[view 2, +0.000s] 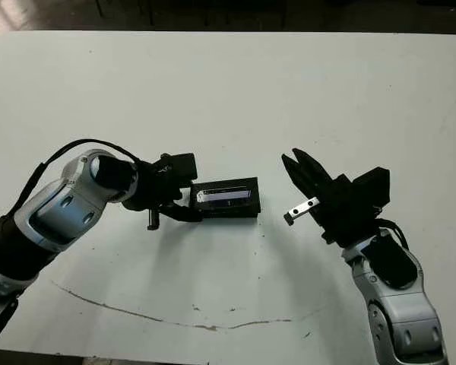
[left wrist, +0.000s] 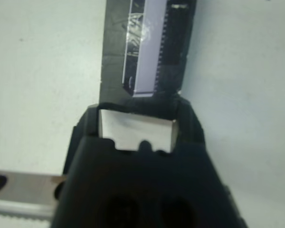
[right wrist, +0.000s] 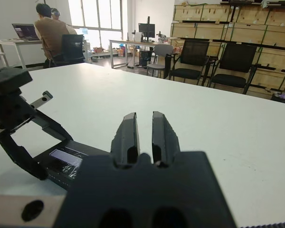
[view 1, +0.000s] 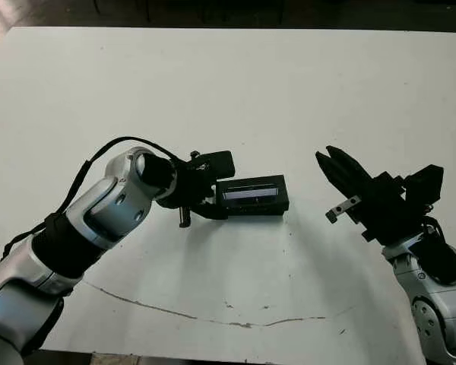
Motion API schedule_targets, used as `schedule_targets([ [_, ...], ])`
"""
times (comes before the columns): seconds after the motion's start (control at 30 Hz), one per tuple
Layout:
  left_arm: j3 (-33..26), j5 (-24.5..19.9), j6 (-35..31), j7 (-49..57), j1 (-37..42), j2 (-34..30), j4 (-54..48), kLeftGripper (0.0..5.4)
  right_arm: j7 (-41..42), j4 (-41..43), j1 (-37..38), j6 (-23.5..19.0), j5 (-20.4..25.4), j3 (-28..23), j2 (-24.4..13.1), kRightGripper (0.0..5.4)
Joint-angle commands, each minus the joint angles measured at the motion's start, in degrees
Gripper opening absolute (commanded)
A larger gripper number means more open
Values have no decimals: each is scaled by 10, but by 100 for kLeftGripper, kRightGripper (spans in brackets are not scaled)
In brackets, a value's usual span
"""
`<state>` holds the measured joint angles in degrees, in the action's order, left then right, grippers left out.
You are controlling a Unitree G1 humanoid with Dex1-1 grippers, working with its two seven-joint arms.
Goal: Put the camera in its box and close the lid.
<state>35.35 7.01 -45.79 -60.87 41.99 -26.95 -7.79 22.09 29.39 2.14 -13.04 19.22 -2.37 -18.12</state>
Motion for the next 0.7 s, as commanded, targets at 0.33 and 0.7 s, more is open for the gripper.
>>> schedule_targets([
  [0.33, 33, -19, 1, -17, 11, 25, 24, 176, -1, -7, 11, -1, -1, 1, 4, 0],
  [0.7, 39, -15, 43, -38, 12, -5, 39, 428, 2, -8, 5, -3, 0, 1, 2, 0],
])
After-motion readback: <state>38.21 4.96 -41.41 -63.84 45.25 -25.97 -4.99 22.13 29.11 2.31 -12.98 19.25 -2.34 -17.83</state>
